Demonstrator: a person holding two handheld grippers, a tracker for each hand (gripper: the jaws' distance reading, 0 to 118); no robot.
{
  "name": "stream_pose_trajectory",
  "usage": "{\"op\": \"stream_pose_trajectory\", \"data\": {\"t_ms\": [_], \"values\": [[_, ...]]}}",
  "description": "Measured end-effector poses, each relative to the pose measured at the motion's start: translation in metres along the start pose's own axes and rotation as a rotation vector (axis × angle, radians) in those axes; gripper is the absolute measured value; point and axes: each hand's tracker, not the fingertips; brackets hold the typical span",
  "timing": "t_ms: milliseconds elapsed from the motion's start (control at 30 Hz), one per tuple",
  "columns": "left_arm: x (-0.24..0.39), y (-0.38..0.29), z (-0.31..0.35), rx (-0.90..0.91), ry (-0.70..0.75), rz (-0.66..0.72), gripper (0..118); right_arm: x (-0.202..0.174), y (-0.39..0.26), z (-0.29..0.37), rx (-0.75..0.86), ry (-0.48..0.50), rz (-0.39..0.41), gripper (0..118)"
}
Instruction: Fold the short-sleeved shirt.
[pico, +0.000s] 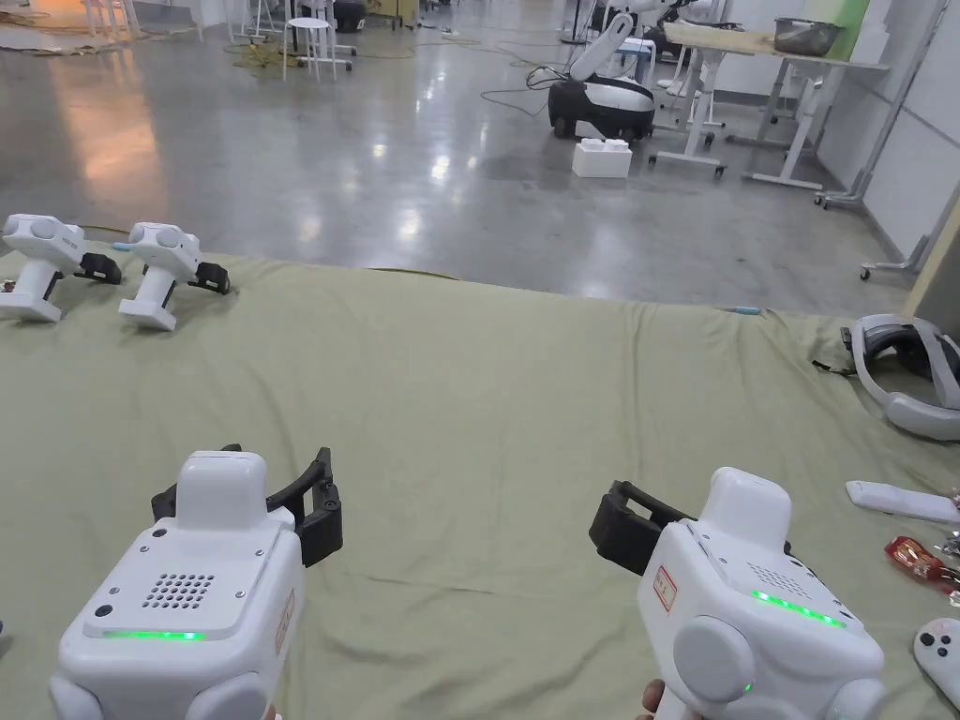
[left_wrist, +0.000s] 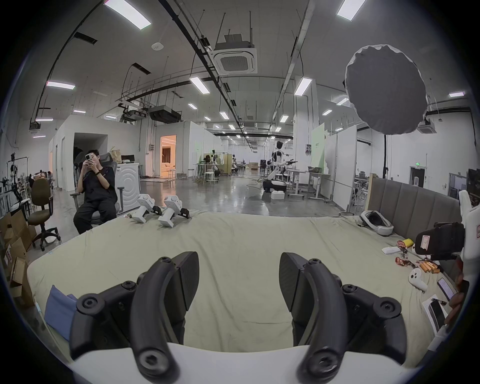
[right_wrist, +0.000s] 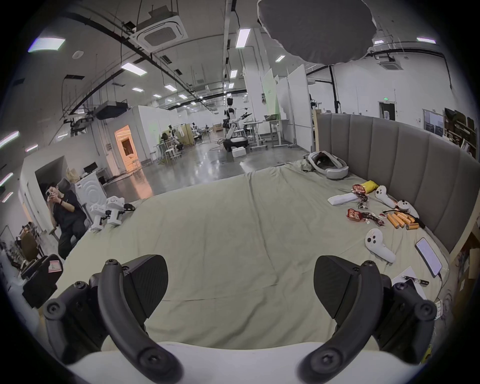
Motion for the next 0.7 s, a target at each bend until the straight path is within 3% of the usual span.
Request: {"op": "stream_pose_trajectory", "data": {"t_ms": [433, 700], "values": [[0.002, -0.004, 0.008, 0.071, -0.023, -0.043, 74, 0.004, -0.001, -0.004, -0.029, 0.055, -0.029, 115], [-0.001, -0.004, 0.007, 0.096, 0.002, -0.04, 74, 0.001, -0.003, -0.004, 0.005, -0.006, 0.042, 115]]}}
